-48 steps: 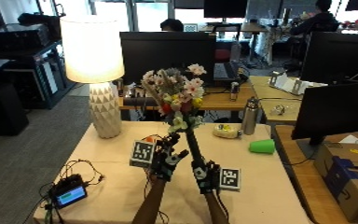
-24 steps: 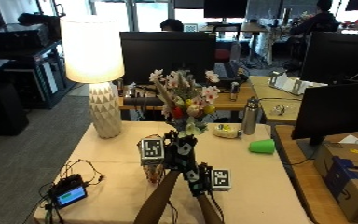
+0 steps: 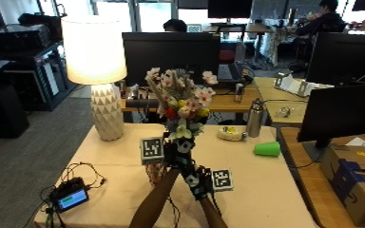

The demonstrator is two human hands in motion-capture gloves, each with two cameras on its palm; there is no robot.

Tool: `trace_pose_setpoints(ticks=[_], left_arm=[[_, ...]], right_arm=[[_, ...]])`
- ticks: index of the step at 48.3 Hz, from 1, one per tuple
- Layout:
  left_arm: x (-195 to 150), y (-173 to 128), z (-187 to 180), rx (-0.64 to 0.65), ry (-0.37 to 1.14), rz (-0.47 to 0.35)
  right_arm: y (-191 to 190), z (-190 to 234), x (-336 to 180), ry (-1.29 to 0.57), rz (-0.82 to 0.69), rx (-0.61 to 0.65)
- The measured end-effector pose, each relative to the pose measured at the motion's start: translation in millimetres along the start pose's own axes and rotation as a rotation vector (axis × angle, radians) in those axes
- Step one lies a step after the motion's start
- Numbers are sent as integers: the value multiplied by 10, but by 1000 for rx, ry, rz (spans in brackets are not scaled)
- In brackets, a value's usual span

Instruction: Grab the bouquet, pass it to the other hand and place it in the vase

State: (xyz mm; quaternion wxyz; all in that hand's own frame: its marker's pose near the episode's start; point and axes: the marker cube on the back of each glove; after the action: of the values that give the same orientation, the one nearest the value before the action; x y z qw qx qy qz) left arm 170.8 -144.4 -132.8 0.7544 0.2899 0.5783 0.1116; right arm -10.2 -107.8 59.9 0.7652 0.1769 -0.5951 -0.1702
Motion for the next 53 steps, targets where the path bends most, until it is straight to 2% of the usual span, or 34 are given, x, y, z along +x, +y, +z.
trace_pose_setpoints(ticks=[4, 10, 14, 17, 23, 28, 31, 37, 40, 42, 45, 50, 53], left_arm=[[147, -165, -235, 36, -56, -48], [627, -473, -639, 112, -52, -7], [954, -642, -917, 166, -45, 22], [1128, -751, -1112, 205, -58, 41], [1171, -1020, -1465, 268, -122, 140], [1077, -1222, -1687, 303, -111, 148], [959, -1302, -1783, 316, -117, 96], [536, -1395, -1823, 280, -80, -38], [236, -1421, -1782, 235, -24, -118], [39, -1411, -1741, 203, 16, -204], [-209, -1377, -1696, 167, 54, -307], [-743, -1308, -1659, 130, 64, -424], [-945, -1229, -1640, 102, 48, -474]], right_arm=[[31, -111, -47, 22, 17, -44], [91, -321, 61, 86, 63, -12], [114, -408, 36, 31, 71, 26], [134, -486, 101, 68, 98, 46], [147, -551, 84, 34, 129, 78], [162, -599, 149, 83, 126, 80], [144, -599, 140, 56, 79, 79], [152, -619, 183, 99, 142, 84], [120, -604, 195, 80, 59, 70], [102, -603, 192, 80, 1, 60], [125, -608, 163, 92, 55, 62], [115, -590, 50, -24, 20, 64], [113, -623, 73, 25, 15, 69]])
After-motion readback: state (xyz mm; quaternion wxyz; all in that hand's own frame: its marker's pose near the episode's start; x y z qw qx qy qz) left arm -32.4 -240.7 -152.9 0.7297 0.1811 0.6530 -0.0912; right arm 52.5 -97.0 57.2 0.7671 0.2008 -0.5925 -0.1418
